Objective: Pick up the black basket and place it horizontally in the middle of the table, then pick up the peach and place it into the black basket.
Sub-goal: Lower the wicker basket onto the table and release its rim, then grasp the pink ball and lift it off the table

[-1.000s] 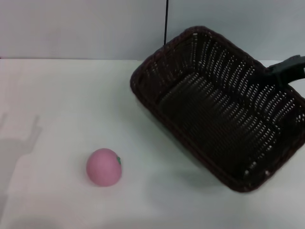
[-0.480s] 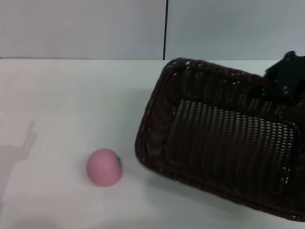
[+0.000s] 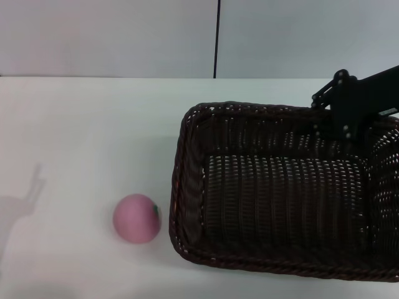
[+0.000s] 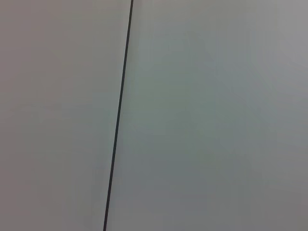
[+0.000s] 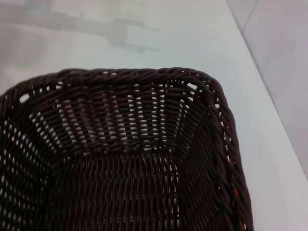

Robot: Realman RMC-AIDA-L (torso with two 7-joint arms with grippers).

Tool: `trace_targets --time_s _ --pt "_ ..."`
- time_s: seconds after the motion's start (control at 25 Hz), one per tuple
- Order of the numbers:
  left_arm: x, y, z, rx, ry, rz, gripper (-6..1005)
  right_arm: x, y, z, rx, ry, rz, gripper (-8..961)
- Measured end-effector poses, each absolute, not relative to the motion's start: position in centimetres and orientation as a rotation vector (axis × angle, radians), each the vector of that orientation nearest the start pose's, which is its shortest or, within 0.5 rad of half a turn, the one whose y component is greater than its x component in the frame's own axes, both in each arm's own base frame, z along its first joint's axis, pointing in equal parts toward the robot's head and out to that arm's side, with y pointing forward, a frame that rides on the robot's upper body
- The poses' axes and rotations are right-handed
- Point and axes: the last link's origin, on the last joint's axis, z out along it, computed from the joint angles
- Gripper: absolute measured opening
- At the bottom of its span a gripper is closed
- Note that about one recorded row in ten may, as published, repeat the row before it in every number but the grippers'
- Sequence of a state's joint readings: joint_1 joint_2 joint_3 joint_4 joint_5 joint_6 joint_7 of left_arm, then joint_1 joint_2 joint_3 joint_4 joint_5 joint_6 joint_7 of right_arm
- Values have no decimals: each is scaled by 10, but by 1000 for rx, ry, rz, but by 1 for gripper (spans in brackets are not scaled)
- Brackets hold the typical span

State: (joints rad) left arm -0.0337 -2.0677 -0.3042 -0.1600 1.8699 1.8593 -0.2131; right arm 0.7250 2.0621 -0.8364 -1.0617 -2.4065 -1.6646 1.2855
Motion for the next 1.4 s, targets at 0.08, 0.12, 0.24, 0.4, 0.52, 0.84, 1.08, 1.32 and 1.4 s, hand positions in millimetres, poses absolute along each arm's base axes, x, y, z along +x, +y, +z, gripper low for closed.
trace_targets --time_s 0.08,0.12,0.24,0.4,0.52,0.84,1.08,1.32,1.4 --pt "-349 158 20 -1388 -375 -946 757 194 378 35 -2937 -304 -84 181" --pt "-349 158 20 -1390 -375 -946 756 194 379 33 -2936 -318 -85 181" --pt "-349 159 20 -1395 -377 -945 755 195 379 27 -2938 -323 -91 184" --pt "-349 161 19 -1397 -376 -947 753 198 379 19 -2941 -328 -116 191" --pt "-348 161 19 -1397 -374 -950 751 198 379 17 -2939 -334 -125 196" --pt "-348 160 19 -1394 -378 -953 746 199 383 17 -2897 -308 -85 210" --pt "-349 159 20 -1396 -376 -952 743 201 380 22 -2878 -293 -64 360" --pt "-356 161 31 -1487 -385 -994 740 199 360 47 -2822 -171 135 599" --pt "-359 165 38 -1576 -395 -1021 739 202 349 59 -2773 -114 268 640"
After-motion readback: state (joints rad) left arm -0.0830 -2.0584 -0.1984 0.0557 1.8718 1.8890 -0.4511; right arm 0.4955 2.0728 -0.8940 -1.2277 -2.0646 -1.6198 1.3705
